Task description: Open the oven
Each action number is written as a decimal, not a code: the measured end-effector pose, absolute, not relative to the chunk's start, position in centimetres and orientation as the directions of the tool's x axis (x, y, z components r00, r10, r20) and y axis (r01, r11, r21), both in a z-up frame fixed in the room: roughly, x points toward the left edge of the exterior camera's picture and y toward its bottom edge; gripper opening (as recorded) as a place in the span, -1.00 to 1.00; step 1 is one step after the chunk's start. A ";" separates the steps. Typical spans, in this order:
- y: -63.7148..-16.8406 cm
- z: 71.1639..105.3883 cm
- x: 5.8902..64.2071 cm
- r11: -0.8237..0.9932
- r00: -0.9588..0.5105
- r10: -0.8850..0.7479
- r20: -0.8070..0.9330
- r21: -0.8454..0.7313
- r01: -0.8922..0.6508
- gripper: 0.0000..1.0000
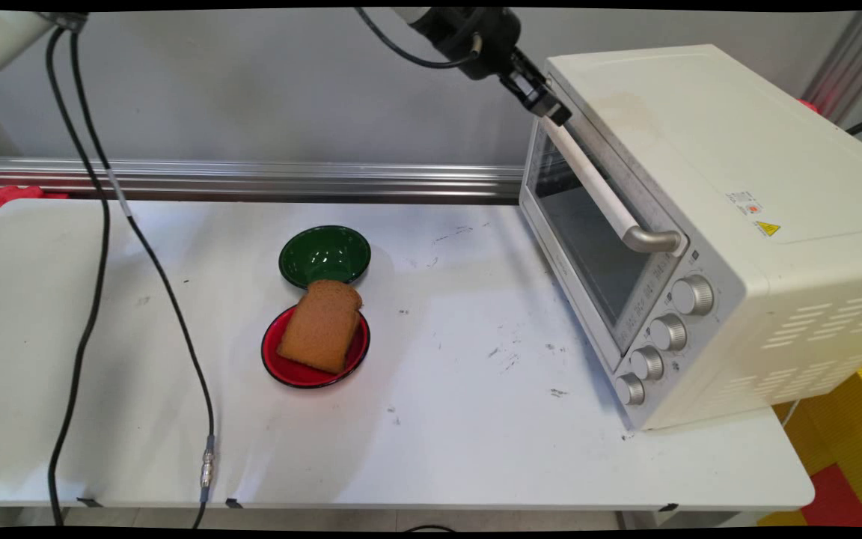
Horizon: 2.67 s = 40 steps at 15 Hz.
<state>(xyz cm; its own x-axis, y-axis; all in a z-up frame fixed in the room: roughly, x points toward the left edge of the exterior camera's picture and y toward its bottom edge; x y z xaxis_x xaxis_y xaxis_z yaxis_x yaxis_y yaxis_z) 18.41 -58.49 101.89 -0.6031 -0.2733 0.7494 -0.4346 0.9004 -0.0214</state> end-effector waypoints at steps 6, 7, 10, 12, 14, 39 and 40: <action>-59.4 101.0 16.1 0.905 -0.599 -0.288 0.747 0.007 -0.425 -1.00; -59.5 100.7 15.7 0.905 -0.598 -0.291 0.747 0.013 -0.425 -1.00; -59.9 100.1 14.9 0.905 -0.593 -0.300 0.747 0.026 -0.425 -1.00; -60.2 99.7 14.4 0.904 -0.590 -0.305 0.748 0.032 -0.426 -1.00; -60.5 99.2 14.0 0.903 -0.588 -0.308 0.748 0.035 -0.428 -1.00; -57.1 93.2 20.6 0.907 -0.693 -0.354 0.628 0.048 -0.419 -1.00; -56.8 92.7 21.0 0.907 -0.697 -0.354 0.624 0.048 -0.418 -1.00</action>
<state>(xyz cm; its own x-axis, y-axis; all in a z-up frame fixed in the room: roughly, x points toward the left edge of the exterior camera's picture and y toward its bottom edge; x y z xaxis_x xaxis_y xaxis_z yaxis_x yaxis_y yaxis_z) 21.01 -56.84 92.75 -0.6970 -0.3541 0.6235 -0.4180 0.9072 0.0479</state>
